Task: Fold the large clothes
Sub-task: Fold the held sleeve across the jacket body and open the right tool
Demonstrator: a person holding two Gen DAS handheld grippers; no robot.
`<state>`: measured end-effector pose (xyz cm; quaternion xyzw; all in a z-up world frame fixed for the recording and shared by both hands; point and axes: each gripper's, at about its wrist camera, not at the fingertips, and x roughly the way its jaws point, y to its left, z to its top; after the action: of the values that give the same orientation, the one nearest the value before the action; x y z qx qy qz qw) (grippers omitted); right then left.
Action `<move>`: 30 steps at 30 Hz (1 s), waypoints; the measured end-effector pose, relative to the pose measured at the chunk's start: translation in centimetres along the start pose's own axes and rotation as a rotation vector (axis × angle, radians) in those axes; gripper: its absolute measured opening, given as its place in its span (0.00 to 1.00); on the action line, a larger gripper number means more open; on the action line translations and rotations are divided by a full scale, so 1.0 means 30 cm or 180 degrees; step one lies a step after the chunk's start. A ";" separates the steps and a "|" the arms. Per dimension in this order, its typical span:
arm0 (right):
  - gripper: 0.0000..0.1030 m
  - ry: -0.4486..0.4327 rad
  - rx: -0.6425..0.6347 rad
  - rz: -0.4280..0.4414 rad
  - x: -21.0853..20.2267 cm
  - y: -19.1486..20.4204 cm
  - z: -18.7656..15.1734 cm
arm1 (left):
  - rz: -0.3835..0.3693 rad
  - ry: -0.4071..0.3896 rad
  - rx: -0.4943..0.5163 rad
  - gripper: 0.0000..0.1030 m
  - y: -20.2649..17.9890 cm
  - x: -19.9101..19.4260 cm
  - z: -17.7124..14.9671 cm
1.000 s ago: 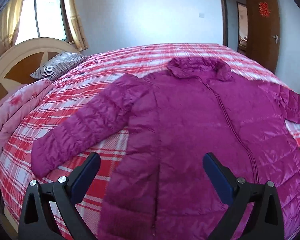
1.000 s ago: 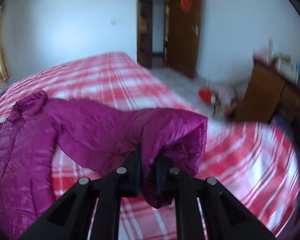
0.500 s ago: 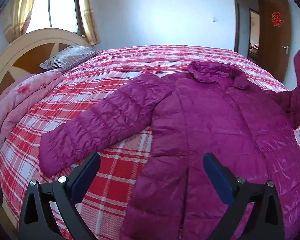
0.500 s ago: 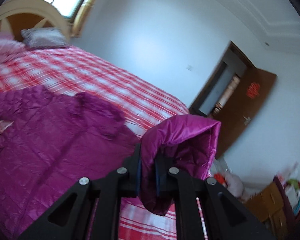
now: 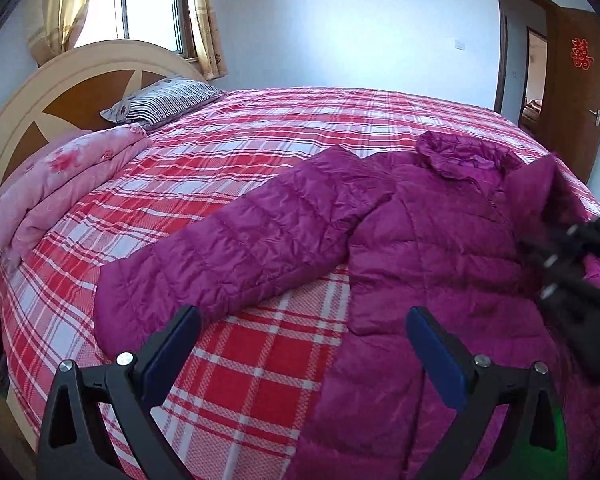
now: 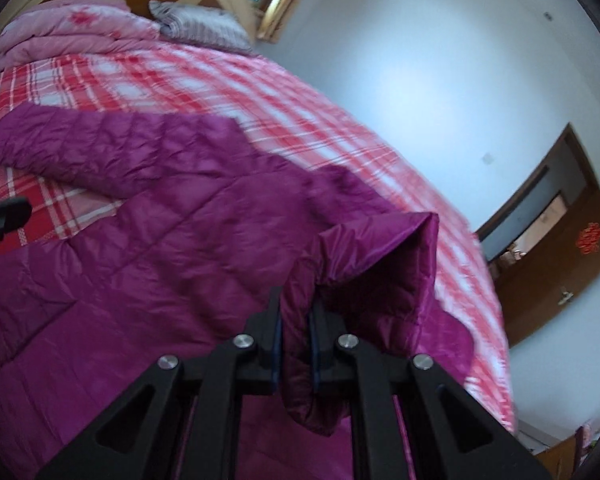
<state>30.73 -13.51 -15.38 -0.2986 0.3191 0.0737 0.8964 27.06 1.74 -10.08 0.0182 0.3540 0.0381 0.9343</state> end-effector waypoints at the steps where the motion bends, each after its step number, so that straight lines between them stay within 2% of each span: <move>1: 0.15 -0.0002 0.0011 0.0058 0.020 0.021 0.001 | 0.0008 0.0006 0.0000 0.99 -0.001 0.006 0.005; 2: 0.28 0.0002 0.0034 0.0140 0.040 0.043 0.000 | 0.0017 0.0012 0.0000 0.99 0.000 0.013 0.012; 3: 0.55 0.0006 0.0063 0.0210 0.051 0.053 0.000 | 0.0045 0.0015 0.0002 0.99 -0.002 0.021 0.020; 5: 0.78 -0.0016 0.0196 0.0414 0.050 0.058 -0.006 | 0.0113 0.0011 -0.0008 0.99 0.001 0.032 0.034; 8: 0.78 -0.0180 0.0570 0.0928 -0.028 0.013 0.000 | 0.0251 -0.0014 -0.0138 0.99 0.033 0.056 0.068; 10: 0.80 -0.0386 0.0869 0.1272 -0.118 -0.052 0.008 | 0.0287 -0.0008 -0.0219 0.99 0.054 0.074 0.091; 12: 0.97 -0.0622 0.1044 0.1532 -0.201 -0.104 0.022 | 0.0303 -0.0001 -0.0290 0.99 0.066 0.088 0.112; 13: 0.99 -0.0751 0.1087 0.1616 -0.247 -0.131 0.022 | 0.0285 0.0000 -0.0319 0.99 0.064 0.091 0.123; 15: 1.00 -0.0949 0.1152 0.1608 -0.315 -0.186 0.012 | 0.0232 -0.0042 -0.0331 0.99 0.042 0.082 0.139; 16: 1.00 -0.0978 0.1182 0.1493 -0.330 -0.210 0.007 | 0.0194 -0.0071 -0.0299 0.99 0.015 0.071 0.147; 19: 0.93 -0.0731 0.1226 0.0621 -0.286 -0.300 -0.030 | 0.0023 -0.0169 -0.0078 0.99 -0.105 0.046 0.168; 20: 0.84 -0.0610 0.1325 0.0318 -0.232 -0.356 -0.061 | -0.0056 -0.0211 0.0055 0.99 -0.165 0.042 0.173; 21: 0.76 -0.0515 0.1449 0.0196 -0.184 -0.407 -0.090 | -0.0138 -0.0241 0.0193 0.99 -0.228 0.046 0.176; 24: 0.73 -0.0091 0.2062 0.0041 0.014 -0.580 -0.216 | -0.0356 -0.0184 0.0439 0.99 -0.380 0.105 0.181; 25: 0.73 0.0016 0.2158 0.0007 0.068 -0.607 -0.244 | -0.0360 -0.0168 0.0507 0.99 -0.420 0.132 0.179; 27: 0.73 0.0270 0.2234 0.0025 0.185 -0.634 -0.301 | -0.0297 -0.0092 0.0648 0.99 -0.494 0.202 0.171; 30: 0.70 0.0515 0.2245 0.0185 0.282 -0.633 -0.361 | -0.0160 0.0138 0.0752 0.99 -0.550 0.315 0.144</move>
<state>37.78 -35.72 -18.01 0.0333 0.4032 -0.0393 0.9137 37.94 -13.95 -14.08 0.1183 0.3765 -0.0269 0.9184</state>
